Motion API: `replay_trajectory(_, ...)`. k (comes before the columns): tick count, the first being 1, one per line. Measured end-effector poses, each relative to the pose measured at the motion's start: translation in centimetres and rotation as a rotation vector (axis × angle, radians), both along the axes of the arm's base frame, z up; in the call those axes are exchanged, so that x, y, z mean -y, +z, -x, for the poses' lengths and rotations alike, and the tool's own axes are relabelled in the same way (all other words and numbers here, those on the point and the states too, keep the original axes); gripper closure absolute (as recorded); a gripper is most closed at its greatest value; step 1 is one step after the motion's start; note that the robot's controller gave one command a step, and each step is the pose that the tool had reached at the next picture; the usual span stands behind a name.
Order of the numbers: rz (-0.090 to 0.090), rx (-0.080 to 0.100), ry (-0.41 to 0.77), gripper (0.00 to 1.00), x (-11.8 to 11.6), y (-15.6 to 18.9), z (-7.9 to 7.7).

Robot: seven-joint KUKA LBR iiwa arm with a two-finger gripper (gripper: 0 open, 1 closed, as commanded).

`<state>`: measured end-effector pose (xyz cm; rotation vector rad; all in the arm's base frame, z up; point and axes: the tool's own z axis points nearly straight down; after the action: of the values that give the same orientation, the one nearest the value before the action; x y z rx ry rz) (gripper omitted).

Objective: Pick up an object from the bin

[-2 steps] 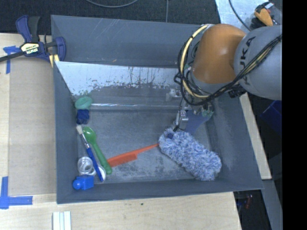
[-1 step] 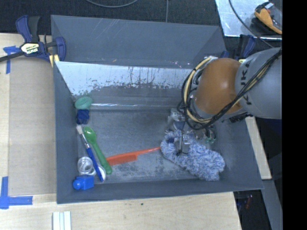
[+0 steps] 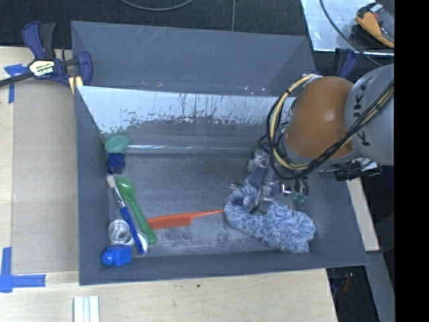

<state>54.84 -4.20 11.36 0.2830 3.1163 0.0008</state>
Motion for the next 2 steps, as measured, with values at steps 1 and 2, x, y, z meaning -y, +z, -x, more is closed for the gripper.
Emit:
replay_trajectory(1,0.002,-0.002,0.184,0.0,-0.5,-3.8,-1.9)
replay_trajectory(2,-0.005,0.009,-0.26,0.0,2.0,-4.1,3.3)
